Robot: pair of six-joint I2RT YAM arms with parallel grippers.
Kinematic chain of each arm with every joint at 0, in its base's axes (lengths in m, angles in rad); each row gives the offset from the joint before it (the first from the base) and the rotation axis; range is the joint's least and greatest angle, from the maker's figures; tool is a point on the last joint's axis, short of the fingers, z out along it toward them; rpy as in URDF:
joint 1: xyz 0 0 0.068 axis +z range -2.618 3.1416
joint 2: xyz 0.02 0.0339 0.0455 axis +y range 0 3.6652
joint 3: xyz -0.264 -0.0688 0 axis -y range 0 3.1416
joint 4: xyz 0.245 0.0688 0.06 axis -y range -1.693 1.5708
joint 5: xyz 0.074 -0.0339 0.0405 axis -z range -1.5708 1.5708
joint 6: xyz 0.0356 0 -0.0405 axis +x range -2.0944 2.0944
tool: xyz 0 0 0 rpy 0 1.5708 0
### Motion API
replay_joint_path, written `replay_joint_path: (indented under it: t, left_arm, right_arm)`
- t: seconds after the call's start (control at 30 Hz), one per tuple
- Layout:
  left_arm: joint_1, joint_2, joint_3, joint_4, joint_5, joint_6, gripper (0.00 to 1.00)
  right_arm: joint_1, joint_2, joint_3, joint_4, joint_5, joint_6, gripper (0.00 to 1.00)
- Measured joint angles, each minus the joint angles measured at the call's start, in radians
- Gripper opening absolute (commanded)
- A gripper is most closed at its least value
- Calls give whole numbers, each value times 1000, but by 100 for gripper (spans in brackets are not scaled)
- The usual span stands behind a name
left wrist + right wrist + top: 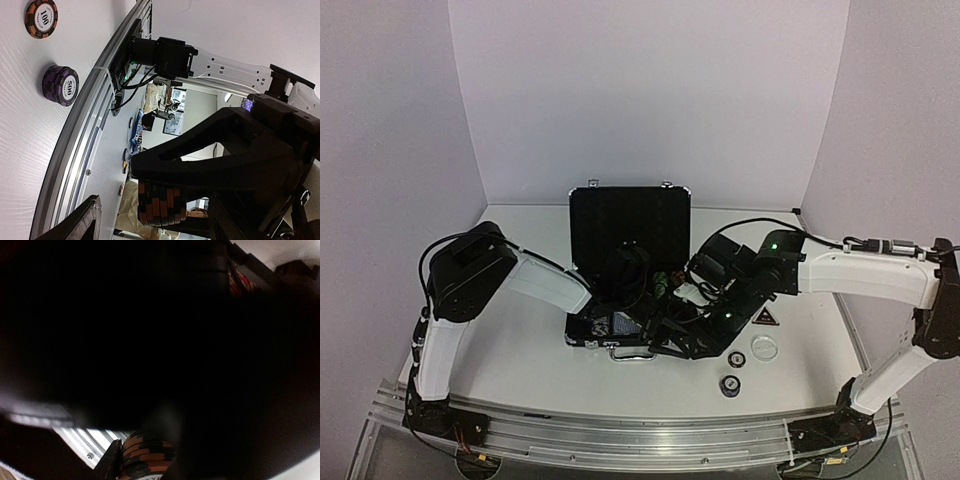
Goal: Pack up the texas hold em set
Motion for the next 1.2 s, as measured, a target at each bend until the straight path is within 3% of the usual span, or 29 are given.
replay_joint_path:
  t: [0.5, 0.87, 1.1, 1.2]
  left_arm:
    - [-19, 22, 6, 47, 25, -45, 51]
    - [-26, 64, -6, 300, 25, -236, 33]
    - [-28, 66, -13, 287, 19, -221, 4]
    - [-28, 66, -13, 279, 17, -203, 0]
  right_arm:
    - [23, 6, 0, -11, 30, -16, 3]
    - [28, 6, 0, -9, 60, -16, 3]
    - [31, 5, 0, -10, 71, -13, 3]
    - [34, 5, -1, -10, 77, -11, 4]
